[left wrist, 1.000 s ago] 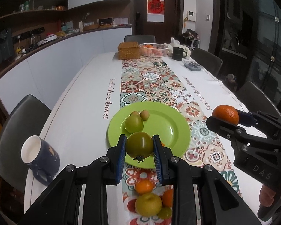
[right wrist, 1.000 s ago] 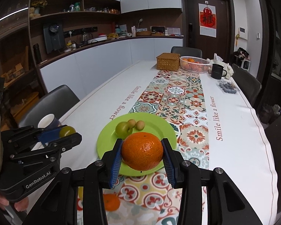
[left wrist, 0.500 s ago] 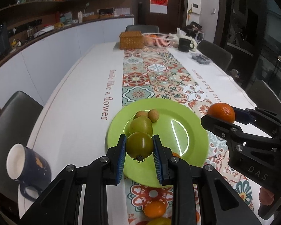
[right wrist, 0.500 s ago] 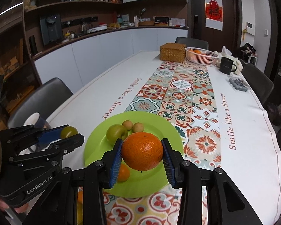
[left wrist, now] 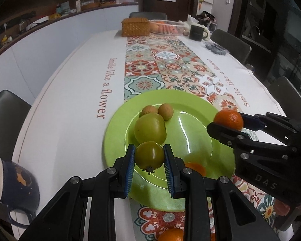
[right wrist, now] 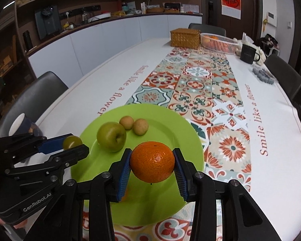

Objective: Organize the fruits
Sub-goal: 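Carry the green fruit and orange over the green plate with both tools, then open both tools over the plate and withdraw toward the fruit pile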

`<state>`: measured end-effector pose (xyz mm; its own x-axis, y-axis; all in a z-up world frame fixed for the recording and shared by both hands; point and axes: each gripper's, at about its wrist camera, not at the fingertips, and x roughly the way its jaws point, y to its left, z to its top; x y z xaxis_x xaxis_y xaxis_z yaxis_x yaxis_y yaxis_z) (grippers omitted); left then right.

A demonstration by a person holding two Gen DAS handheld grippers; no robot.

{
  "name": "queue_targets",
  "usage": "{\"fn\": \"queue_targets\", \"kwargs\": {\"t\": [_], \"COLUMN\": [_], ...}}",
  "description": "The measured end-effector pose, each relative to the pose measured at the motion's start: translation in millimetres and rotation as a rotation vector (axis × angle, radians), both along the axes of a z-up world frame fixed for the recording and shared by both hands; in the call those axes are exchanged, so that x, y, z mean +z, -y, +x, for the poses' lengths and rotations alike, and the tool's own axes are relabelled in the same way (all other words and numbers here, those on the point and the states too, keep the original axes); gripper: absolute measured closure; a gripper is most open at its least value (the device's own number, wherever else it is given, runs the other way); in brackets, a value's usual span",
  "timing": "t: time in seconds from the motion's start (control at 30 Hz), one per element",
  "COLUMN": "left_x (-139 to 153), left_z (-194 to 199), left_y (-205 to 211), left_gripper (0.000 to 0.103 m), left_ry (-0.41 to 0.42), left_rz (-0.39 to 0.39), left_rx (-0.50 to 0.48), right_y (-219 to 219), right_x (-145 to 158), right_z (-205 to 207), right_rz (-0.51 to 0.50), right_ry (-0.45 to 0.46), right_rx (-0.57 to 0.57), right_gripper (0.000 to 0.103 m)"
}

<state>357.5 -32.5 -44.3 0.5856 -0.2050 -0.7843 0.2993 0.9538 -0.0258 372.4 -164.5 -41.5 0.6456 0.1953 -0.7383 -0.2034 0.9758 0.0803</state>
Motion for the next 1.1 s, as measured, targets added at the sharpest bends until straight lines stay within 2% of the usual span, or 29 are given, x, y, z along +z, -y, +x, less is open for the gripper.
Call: {"fn": "queue_targets", "kwargs": {"t": [0.07, 0.13, 0.17, 0.4, 0.47, 0.6, 0.73, 1.1], "left_x": [-3, -5, -5, 6, 12, 28, 42, 76], "left_z": [1, 2, 1, -14, -21, -45, -67, -131], "left_y": [1, 1, 0, -9, -11, -13, -13, -12], "left_gripper": [0.074, 0.063, 0.061, 0.053, 0.051, 0.043, 0.036, 0.026], "left_ry": [-0.006, -0.01, -0.005, 0.039, 0.056, 0.107, 0.142, 0.232], "left_rz": [0.007, 0.011, 0.014, 0.025, 0.03, 0.048, 0.054, 0.062], "left_rx": [-0.002, 0.0, 0.007, 0.049, 0.057, 0.061, 0.06, 0.033], "right_y": [1, 1, 2, 7, 8, 10, 9, 6], "right_x": [-4, -7, -8, 7, 14, 29, 43, 71], "right_z": [2, 2, 2, -20, -29, -53, -79, -145], "right_rz": [0.002, -0.004, -0.006, -0.03, -0.04, -0.051, -0.053, -0.042], "right_ry": [-0.01, -0.017, -0.019, 0.038, 0.064, 0.112, 0.156, 0.217], "right_rx": [-0.001, -0.012, -0.017, -0.033, -0.035, -0.034, -0.029, -0.01], "right_gripper": [0.061, 0.061, 0.061, 0.052, 0.047, 0.045, 0.038, 0.035]}}
